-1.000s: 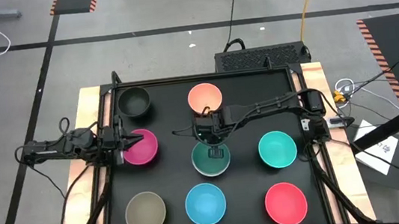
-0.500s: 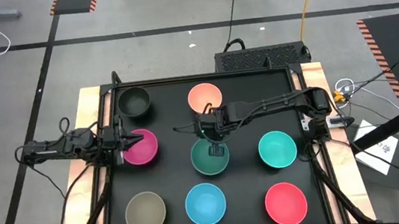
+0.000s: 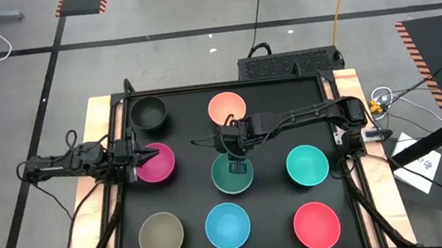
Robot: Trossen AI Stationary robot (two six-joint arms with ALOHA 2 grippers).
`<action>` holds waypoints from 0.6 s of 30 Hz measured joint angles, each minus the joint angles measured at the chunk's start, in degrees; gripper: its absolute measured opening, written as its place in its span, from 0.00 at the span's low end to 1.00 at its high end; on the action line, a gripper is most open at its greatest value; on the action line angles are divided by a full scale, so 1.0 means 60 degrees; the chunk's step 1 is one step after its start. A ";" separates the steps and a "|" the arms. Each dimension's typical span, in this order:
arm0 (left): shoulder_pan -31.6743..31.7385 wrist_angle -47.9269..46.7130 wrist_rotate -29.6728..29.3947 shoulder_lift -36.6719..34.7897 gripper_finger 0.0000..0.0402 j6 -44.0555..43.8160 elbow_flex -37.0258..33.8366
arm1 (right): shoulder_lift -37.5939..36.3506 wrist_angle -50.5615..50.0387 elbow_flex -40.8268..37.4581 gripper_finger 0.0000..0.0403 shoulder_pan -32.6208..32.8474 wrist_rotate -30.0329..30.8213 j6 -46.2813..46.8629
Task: Nest bowls inside each other
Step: Stack the black bowl on the green bowl
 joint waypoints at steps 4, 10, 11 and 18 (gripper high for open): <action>0.0000 0.0000 0.0006 0.0000 0.08 0.0000 0.0000 | -0.0273 -0.0213 -0.0007 0.30 -0.0005 0.0607 -0.0389; -0.0004 0.0024 0.0071 0.0004 0.08 0.0059 0.0000 | -0.1508 0.0245 -0.0533 0.30 0.0015 0.0538 -0.0559; -0.0004 0.0070 0.0099 0.0004 0.08 0.0089 0.0000 | -0.1890 0.0625 -0.0845 0.30 0.0027 0.0534 -0.0600; 0.0000 0.0274 0.0155 0.0004 0.08 0.0124 0.0000 | -0.5157 0.3790 -0.4375 0.30 -0.0028 0.0556 -0.0656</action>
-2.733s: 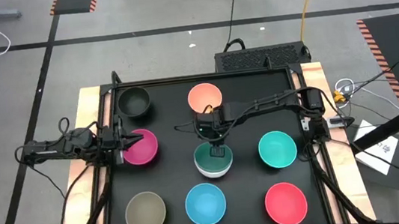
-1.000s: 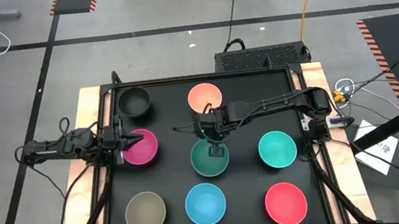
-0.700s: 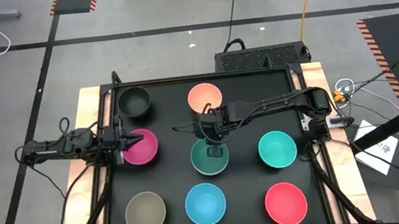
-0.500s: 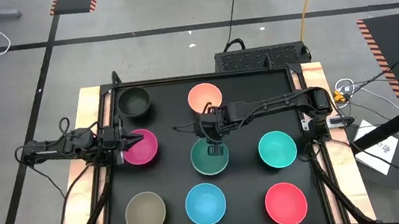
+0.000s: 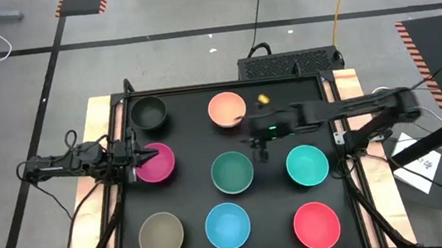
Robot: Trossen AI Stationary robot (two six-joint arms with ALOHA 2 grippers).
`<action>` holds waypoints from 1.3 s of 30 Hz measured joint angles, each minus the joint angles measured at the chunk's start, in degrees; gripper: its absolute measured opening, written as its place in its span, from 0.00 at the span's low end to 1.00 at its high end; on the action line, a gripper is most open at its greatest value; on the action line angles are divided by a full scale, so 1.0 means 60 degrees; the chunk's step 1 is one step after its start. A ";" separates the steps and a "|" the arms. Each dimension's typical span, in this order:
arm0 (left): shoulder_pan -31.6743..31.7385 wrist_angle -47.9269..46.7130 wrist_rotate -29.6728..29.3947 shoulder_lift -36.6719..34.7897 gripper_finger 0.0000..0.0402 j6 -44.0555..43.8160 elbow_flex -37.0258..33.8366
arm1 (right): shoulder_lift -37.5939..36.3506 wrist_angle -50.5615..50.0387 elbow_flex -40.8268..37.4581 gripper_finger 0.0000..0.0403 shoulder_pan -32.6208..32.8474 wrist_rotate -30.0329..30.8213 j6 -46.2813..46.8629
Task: Nest bowls inside each other
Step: Stack the black bowl on the green bowl
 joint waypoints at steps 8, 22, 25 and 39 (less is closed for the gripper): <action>0.0000 0.0624 0.0000 0.0000 0.08 0.0135 0.0004 | -0.2790 0.0753 -0.2778 0.29 -0.0041 0.0261 0.0802; 0.0000 0.1054 -0.0171 0.0000 0.08 0.1036 0.0004 | -0.6622 0.3153 -0.7244 0.29 -0.0038 0.0521 0.1596; 0.0000 0.1011 -0.0171 0.0000 0.08 0.0700 0.0004 | -0.7052 0.3523 -0.7663 0.29 -0.0041 0.0590 0.1517; 0.0000 0.1565 0.0000 -0.0004 0.08 0.0787 0.0004 | -0.8197 0.3573 -0.8320 0.29 -0.0041 0.0521 0.1079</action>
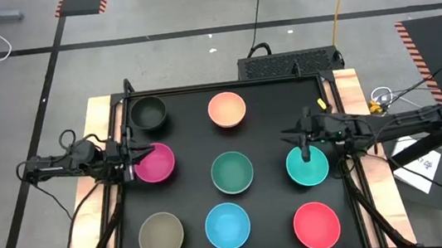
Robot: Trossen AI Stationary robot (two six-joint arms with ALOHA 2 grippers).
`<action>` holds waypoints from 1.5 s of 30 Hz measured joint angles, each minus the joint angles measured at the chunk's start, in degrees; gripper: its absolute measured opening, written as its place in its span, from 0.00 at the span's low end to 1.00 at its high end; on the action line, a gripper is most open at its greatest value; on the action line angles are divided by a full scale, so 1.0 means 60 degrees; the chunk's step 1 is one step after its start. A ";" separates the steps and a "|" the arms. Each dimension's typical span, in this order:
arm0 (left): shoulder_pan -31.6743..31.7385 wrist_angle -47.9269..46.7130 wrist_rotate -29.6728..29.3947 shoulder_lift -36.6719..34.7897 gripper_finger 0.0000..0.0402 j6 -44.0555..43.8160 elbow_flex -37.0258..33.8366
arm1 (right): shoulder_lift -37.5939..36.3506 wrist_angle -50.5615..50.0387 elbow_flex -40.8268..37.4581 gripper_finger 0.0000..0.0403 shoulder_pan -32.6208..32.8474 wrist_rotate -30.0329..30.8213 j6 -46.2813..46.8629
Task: Nest bowls inside each other
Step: Stack the black bowl on the green bowl
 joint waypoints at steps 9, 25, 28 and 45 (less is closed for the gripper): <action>0.0000 0.0022 -0.0004 0.0003 0.08 0.0112 0.0000 | -0.0895 0.0567 -0.0914 0.29 0.0000 -0.0069 0.0172; 0.0000 -0.0054 -0.0021 0.0004 0.08 0.0488 0.0000 | -0.3328 0.1152 -0.2527 0.29 0.0000 -0.0073 0.0196; 0.0000 -0.0054 -0.0143 0.0004 0.08 0.0434 0.0000 | -0.3482 0.1291 -0.2739 0.29 0.0000 -0.0084 0.0186; 0.0176 -0.0950 -0.3774 0.0063 0.08 0.0406 0.0506 | -0.3538 0.1570 -0.3115 0.29 0.0000 -0.0062 0.0272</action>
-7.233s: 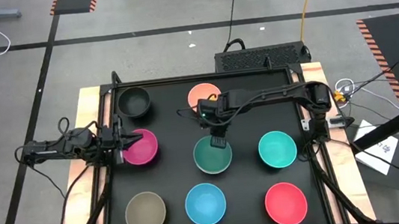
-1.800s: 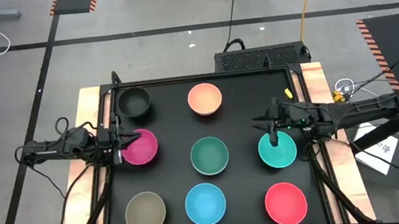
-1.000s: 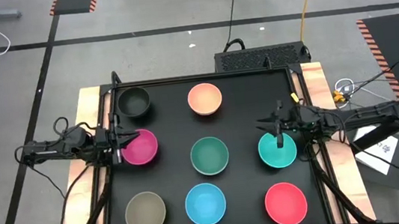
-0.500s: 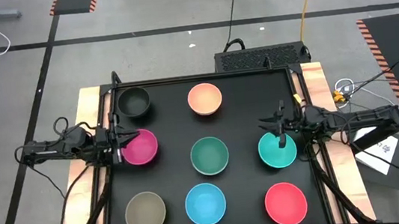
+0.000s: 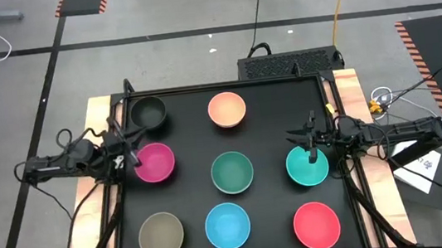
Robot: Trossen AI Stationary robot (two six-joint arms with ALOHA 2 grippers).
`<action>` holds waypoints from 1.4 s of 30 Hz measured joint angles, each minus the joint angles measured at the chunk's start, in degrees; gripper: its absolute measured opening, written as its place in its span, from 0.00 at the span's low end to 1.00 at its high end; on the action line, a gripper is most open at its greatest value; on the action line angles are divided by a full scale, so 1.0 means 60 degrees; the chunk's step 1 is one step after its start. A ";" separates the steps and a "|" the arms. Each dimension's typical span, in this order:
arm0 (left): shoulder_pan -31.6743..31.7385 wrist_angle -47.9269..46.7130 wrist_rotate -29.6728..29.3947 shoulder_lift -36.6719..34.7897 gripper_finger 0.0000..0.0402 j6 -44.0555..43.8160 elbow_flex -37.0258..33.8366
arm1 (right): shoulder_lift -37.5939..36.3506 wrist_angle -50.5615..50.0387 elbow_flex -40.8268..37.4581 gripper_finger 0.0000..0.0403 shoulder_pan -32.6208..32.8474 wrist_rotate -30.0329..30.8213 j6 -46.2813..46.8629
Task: Nest bowls inside each other
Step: Stack the black bowl on the green bowl
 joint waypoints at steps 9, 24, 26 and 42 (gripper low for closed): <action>0.0954 -0.1116 -0.1080 0.1965 0.26 -0.1691 0.1559 | 0.0004 0.0004 -0.0011 0.29 0.0000 0.0007 0.0000; 0.5486 -0.1390 0.2812 0.5587 0.45 -0.2734 0.2179 | 0.0007 -0.0289 -0.0018 0.29 0.0003 -0.0012 0.0291; 0.6202 -0.1391 0.3829 0.5783 0.45 -0.2711 0.2179 | 0.0007 -0.0295 -0.0018 0.29 0.0003 -0.0015 0.0291; 0.9019 -0.1760 0.6893 0.7050 0.45 -0.2229 0.2179 | 0.0007 -0.0437 -0.0022 0.29 0.0001 -0.0021 0.0244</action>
